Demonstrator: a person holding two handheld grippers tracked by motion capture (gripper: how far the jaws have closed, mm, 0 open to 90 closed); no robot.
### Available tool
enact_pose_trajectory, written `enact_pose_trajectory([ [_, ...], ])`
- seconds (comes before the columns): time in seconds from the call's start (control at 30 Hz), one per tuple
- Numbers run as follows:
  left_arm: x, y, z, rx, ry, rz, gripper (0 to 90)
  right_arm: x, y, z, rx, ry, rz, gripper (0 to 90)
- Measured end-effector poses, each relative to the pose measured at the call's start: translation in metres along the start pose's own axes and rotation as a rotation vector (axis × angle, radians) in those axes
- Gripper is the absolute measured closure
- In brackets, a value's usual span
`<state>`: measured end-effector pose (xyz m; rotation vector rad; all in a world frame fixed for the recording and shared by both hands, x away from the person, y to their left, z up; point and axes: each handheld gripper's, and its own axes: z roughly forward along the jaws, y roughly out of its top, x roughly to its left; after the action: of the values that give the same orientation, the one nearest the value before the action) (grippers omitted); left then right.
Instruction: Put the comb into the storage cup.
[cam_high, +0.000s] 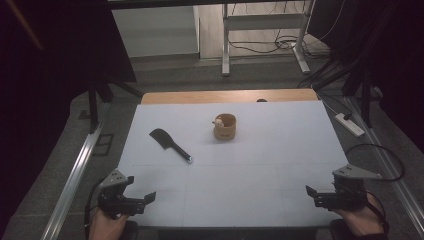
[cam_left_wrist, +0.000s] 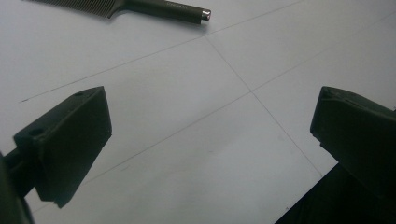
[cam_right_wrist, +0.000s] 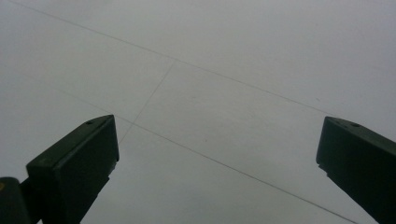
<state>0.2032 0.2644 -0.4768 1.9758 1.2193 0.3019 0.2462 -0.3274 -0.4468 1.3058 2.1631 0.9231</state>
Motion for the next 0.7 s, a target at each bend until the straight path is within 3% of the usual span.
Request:
enact_pose_trajectory([
  [0.27, -0.0003, 0.0019, 0.0025, 0.009, -0.002, 0.011, 0.0, -0.0049, -0.0016, -0.0019, -0.008, 0.019, 0.047, 0.0],
  [0.7, 0.0010, 0.0018, 0.0020, 0.007, -0.008, 0.001, 0.0, -0.0007, -0.0014, -0.0017, -0.006, 0.018, 0.009, 0.3],
])
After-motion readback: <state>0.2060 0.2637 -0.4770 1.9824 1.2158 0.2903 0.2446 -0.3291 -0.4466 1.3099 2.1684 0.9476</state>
